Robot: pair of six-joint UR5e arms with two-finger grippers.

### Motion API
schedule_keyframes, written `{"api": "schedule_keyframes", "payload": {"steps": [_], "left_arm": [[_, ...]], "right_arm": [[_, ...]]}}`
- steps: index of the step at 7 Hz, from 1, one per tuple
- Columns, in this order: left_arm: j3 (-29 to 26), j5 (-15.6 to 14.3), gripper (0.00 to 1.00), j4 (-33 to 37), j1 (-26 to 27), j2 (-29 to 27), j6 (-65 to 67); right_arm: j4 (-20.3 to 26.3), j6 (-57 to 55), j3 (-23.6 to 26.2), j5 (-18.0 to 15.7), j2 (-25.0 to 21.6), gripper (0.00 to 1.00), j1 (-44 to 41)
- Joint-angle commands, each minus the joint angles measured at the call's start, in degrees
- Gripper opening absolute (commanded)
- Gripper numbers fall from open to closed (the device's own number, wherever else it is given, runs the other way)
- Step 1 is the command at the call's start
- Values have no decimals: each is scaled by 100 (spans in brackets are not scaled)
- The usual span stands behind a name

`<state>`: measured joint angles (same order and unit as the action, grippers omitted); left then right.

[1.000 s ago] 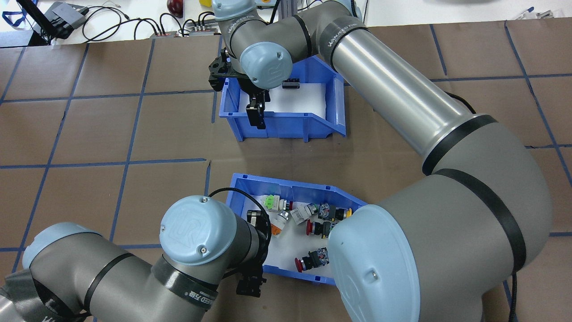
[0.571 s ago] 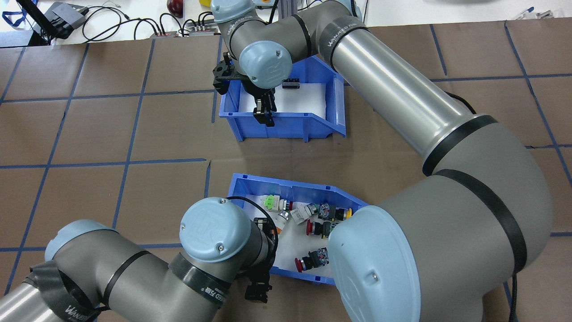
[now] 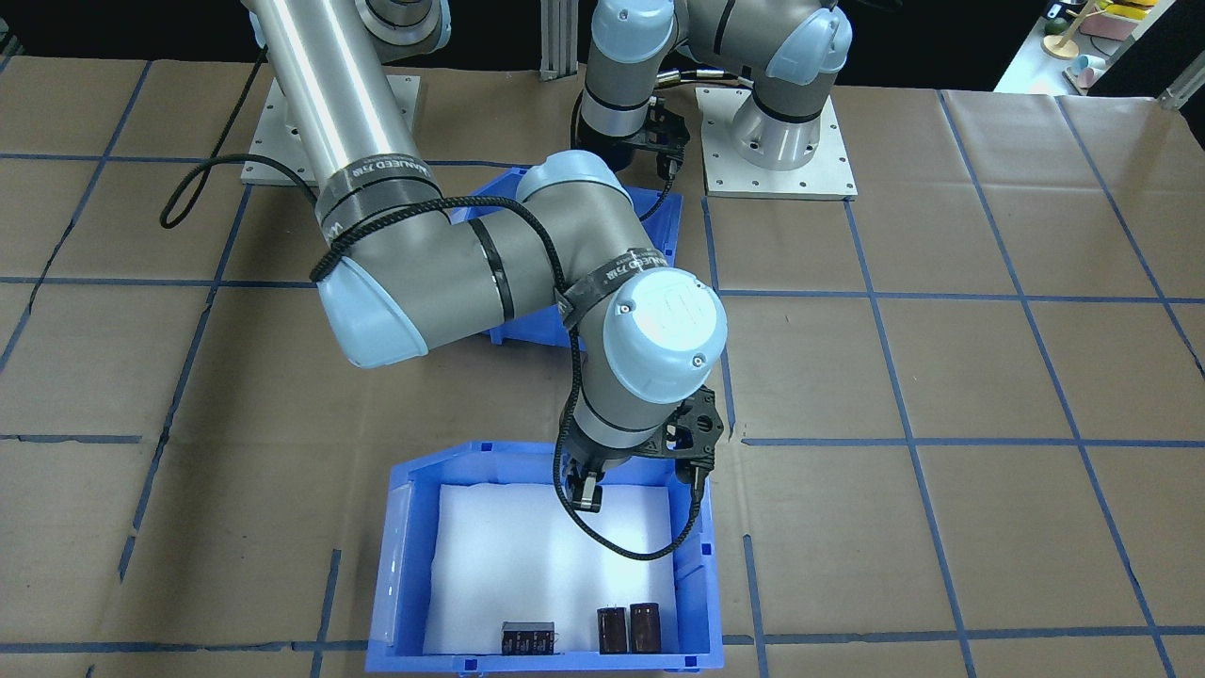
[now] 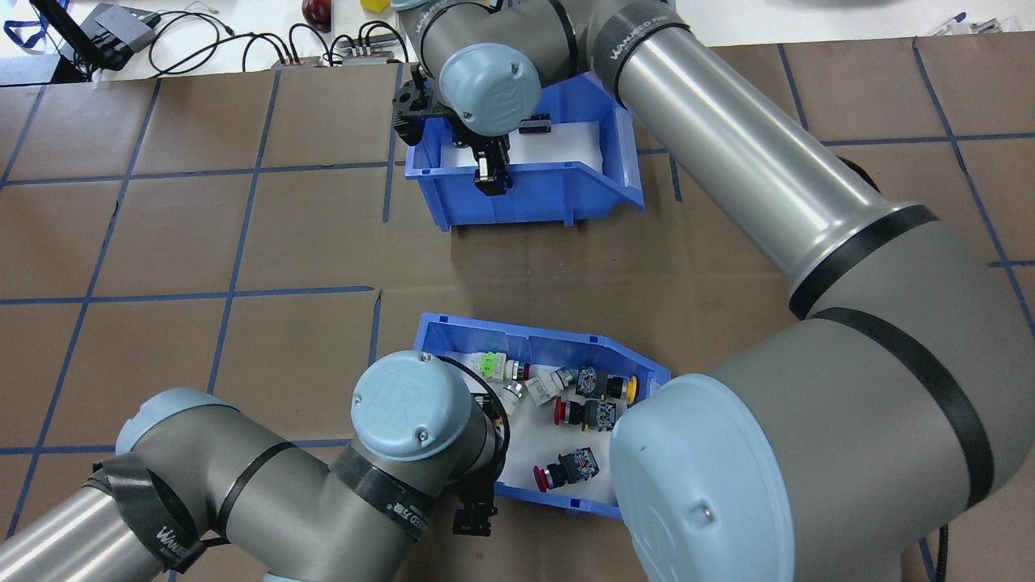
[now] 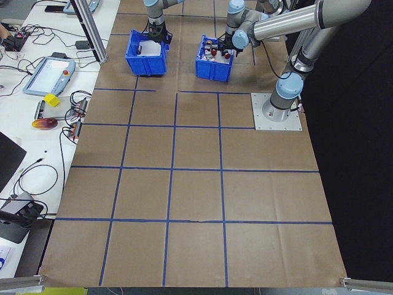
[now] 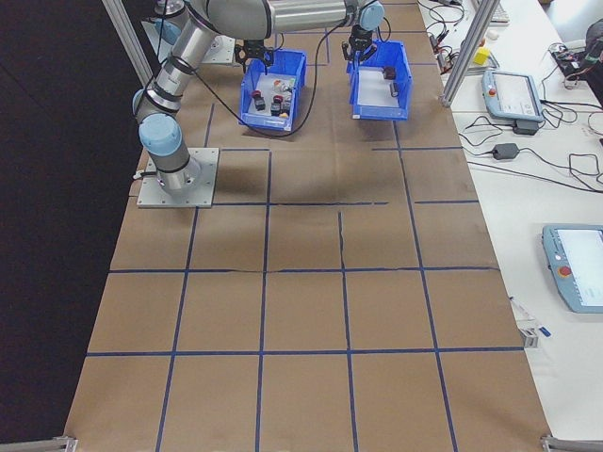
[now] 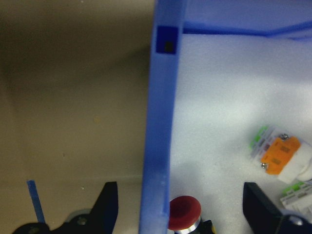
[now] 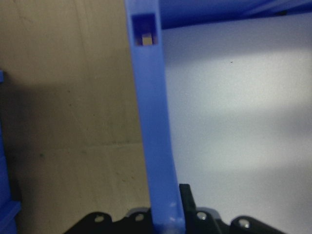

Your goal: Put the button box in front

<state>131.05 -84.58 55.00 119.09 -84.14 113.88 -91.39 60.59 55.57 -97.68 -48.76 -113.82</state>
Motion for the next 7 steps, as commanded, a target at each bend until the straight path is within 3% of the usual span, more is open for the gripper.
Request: {"api": "schedule_keyframes", "payload": {"steps": [1,4,6,7], "left_arm": [[9,-267,0,10,1,2,-15],[-288,-717,0,2,-104,-6,-198],[-859,-683,0,141,-795,-67,-585],[-1131,-639,0,99,-1173,-355,-682]], "right_arm": [[408,939,67,-32,-510,4,664],[569,2531,444,3,-1125,4,1981],[552,3227,1040,21,-1678,4,2634],[526,3492,1391,38,-1959,4,2906]]}}
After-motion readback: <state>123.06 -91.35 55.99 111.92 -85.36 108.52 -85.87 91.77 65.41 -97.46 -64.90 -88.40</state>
